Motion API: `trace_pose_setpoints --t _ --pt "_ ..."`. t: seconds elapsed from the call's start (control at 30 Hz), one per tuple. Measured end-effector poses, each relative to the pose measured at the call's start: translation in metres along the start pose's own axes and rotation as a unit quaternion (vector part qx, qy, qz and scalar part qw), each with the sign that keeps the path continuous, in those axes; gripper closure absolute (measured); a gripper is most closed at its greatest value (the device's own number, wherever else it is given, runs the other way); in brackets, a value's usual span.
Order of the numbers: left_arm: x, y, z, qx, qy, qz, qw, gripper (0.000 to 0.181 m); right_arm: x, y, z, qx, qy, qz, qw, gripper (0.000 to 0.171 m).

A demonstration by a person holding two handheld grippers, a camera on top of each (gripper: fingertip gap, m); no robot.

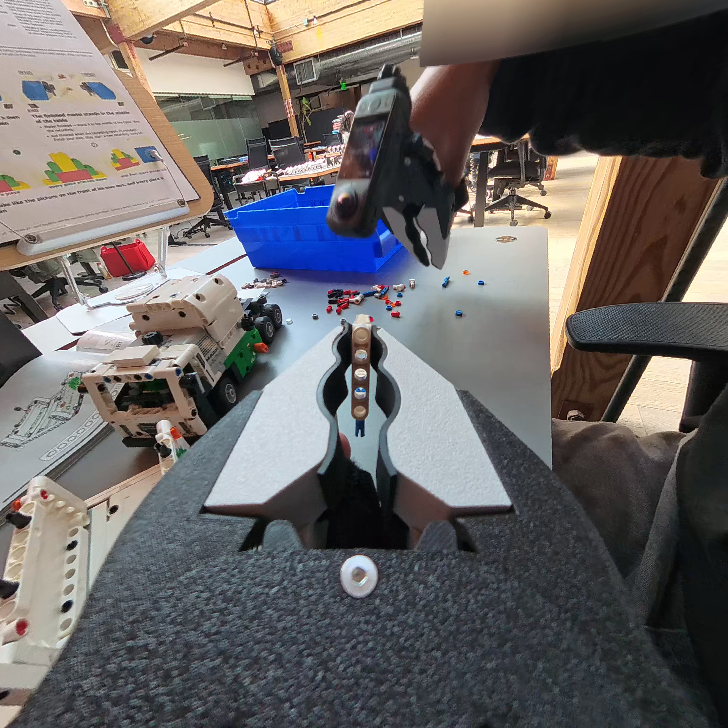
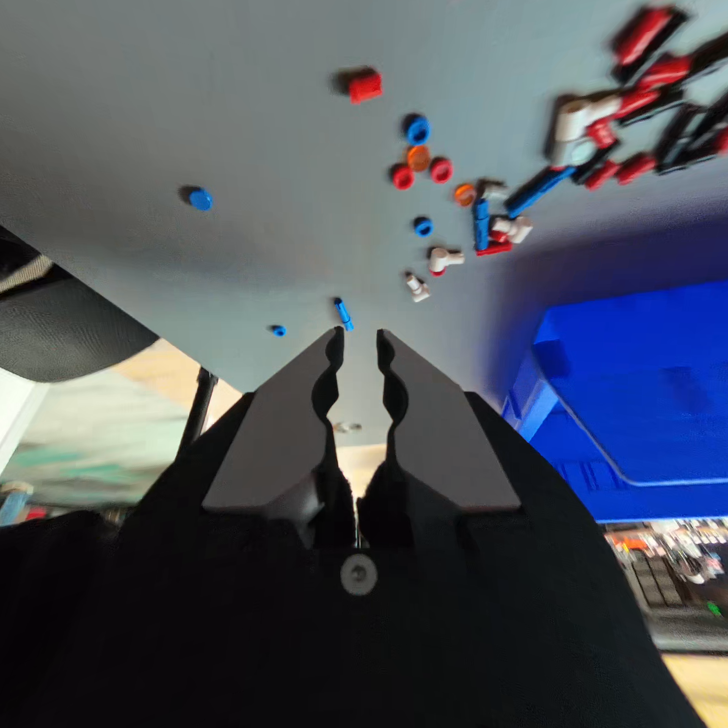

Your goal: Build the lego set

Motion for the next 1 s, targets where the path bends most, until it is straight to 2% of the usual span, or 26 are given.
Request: trace_pose_setpoints --t 0.13,0.23,0.3,0.37,0.5,0.67,0.77,0.83,0.9,0.93,1.0 --pt "0.001 0.0 -0.001 0.001 0.004 0.002 1.0 0.176 0.0 0.029 0.004 0.058 -0.001 -0.228 0.972 0.157" --pt "0.002 0.0 -0.003 0.009 0.008 0.005 1.0 0.176 0.021 0.055 0.014 0.1 0.006 -0.354 0.93 0.157" --pt "0.003 0.0 -0.004 0.011 0.01 0.005 1.0 0.176 0.033 0.066 0.018 0.129 0.007 -0.41 0.903 0.157" --pt "0.003 0.0 -0.004 0.011 0.011 0.006 1.0 0.176 0.042 0.068 0.023 0.128 -0.006 -0.427 0.895 0.157" --pt "0.004 0.0 -0.005 0.012 0.012 0.006 1.0 0.177 0.049 0.061 0.024 0.097 0.02 -0.388 0.916 0.159" --pt "0.003 0.0 -0.004 0.008 0.012 0.003 1.0 0.177 0.051 0.055 0.018 0.072 -0.01 -0.368 0.927 0.168" --pt "0.002 0.0 -0.004 0.007 0.012 0.001 1.0 0.177 0.05 0.054 0.016 0.079 -0.023 -0.365 0.928 0.168" --pt "0.002 0.0 -0.004 0.008 0.013 0.0 1.0 0.177 0.05 0.054 0.014 0.097 0.001 -0.368 0.925 0.168" --pt "0.002 0.0 -0.004 0.009 0.013 0.0 1.0 0.177 0.048 0.058 0.011 0.149 0.044 -0.405 0.901 0.168" --pt "0.002 0.0 -0.004 0.009 0.013 0.0 1.0 0.177 0.046 0.062 0.01 0.193 0.056 -0.437 0.877 0.168" --pt "0.002 0.0 -0.004 0.009 0.014 0.0 1.0 0.177 0.047 0.074 0.013 0.298 0.077 -0.515 0.8 0.168"
Point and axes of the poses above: each gripper's, where its closed fingertips meet, x out along the fingers, y out of its underside, z = x × y across the jaws, the point moved 9 cm from there along -x, back along the fingers, and after that the axes turned 6 degrees about y, right-handed, at the moved point
